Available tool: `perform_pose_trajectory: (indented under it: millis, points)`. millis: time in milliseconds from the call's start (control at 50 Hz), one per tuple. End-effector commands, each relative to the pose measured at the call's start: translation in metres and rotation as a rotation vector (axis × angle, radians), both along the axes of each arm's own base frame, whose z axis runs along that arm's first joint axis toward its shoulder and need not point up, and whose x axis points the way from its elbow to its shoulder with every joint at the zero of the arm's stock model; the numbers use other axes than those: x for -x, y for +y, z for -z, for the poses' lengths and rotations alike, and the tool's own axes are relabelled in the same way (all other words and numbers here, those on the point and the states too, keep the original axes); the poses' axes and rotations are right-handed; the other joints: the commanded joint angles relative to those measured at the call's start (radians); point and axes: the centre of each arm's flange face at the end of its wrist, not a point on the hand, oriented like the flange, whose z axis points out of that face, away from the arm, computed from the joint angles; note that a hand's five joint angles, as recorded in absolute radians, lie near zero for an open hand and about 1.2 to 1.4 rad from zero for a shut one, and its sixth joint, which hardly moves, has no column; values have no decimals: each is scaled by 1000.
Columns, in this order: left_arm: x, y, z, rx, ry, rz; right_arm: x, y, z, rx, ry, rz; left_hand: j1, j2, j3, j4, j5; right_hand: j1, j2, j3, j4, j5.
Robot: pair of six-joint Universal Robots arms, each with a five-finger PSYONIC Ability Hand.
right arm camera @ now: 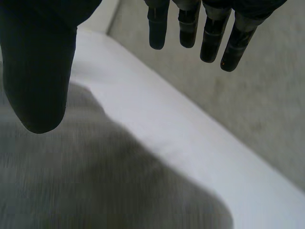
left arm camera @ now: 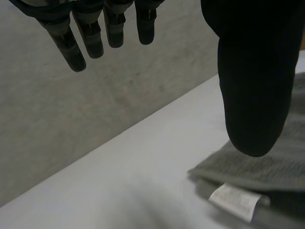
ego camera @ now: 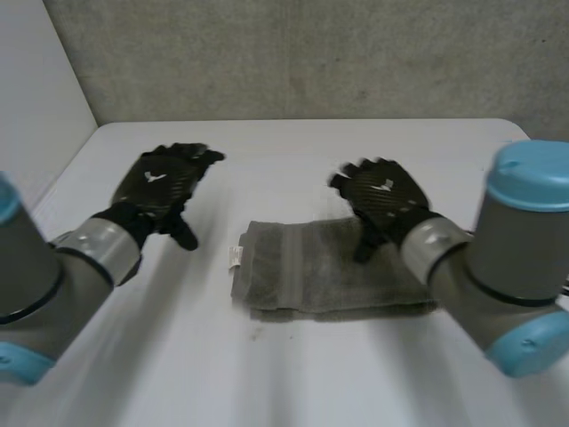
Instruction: Fold the towel.
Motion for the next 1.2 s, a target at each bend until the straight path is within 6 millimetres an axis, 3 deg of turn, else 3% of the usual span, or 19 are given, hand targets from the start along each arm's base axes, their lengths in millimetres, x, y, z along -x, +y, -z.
perform_pose_trajectory:
  millis: [20, 120, 180, 220, 280, 320, 400, 500, 540, 640, 720, 760, 820, 880, 1020, 1040, 1060, 1100, 1200]
  points:
    - [44, 0, 18, -16, -17, 66, 55, -5, 33, -141, 47, 96, 0, 10, 9, 9, -24, -44, -62, -39, -61, -72]
    - [59, -3, 35, -35, -37, 51, 86, -12, 56, -190, 64, 146, 0, 10, 9, 9, -24, -44, -62, -39, -61, -72]
    - [63, 0, 44, -53, -53, 42, 97, -15, 65, -175, 75, 156, -1, 9, 8, 8, -25, 201, 183, 206, 184, 173]
    - [64, 1, 46, -58, -57, 41, 101, -19, 73, -139, 96, 158, -1, 9, 8, 8, -25, 589, 572, 594, 572, 562]
    - [63, 4, 49, -68, -63, 39, 101, -21, 79, -130, 113, 152, -1, 9, 8, 8, -25, 767, 750, 773, 751, 740]
    - [61, 8, 50, -76, -68, 40, 101, -29, 88, -115, 152, 151, -1, 9, 8, 8, -25, 1170, 1152, 1175, 1153, 1143]
    - [57, 12, 51, -86, -75, 35, 99, -38, 80, -65, 161, 150, -1, 9, 8, 8, -25, 1177, 1160, 1183, 1161, 1150]
    - [48, 19, 40, -73, -66, 27, 93, -53, 59, 24, 146, 167, -1, 9, 8, 8, -25, 1177, 1160, 1183, 1161, 1150]
    - [42, 23, 36, -70, -64, 18, 67, -48, 35, 102, 113, 118, -1, 9, 8, 8, -25, 1177, 1160, 1183, 1161, 1150]
    - [28, 22, 23, -47, -49, -22, 22, -28, 15, 140, 21, 11, -1, 9, 8, 8, -25, 1177, 1160, 1183, 1161, 1150]
    - [17, 20, 14, -28, -38, -53, -10, -11, 16, 124, -24, -81, -1, 9, 8, 8, -25, 1177, 1160, 1183, 1161, 1150]
    - [12, 18, 10, -17, -33, -76, -49, 20, 23, 100, -49, -208, -1, 9, 8, 8, -25, 1177, 1160, 1183, 1161, 1150]
    - [2, 15, 3, -3, -26, -128, -64, 34, 31, 82, -46, -260, -1, 9, 8, 8, -25, 1177, 1160, 1183, 1161, 1150]
    - [-3, 15, -3, 11, -18, -161, -85, 63, 68, -21, 20, -347, -1, 9, 8, 8, -25, 1177, 1160, 1183, 1161, 1150]
    - [-3, 13, -8, 26, -7, -172, -86, 70, 79, -84, 57, -356, -1, 9, 8, 8, -25, 1177, 1160, 1183, 1161, 1150]
    - [-2, 12, -9, 30, -5, -171, -84, 69, 71, -76, 43, -348, -1, 9, 8, 8, -25, 815, 798, 820, 798, 788]
    - [-2, 12, -9, 30, -5, -171, -84, 69, 71, -76, 43, -348, -1, 9, 8, 8, -25, 811, 794, 817, 795, 784]
    - [0, 10, -12, 39, 5, -168, -78, 66, 40, -39, -24, -322, -1, 9, 8, 8, -25, 177, 160, 182, 160, 150]
    - [28, 3, -11, -6, 105, -111, -36, 23, 9, -42, -129, -144, 9, 19, 18, 18, -16, -44, -62, -39, -61, -72]
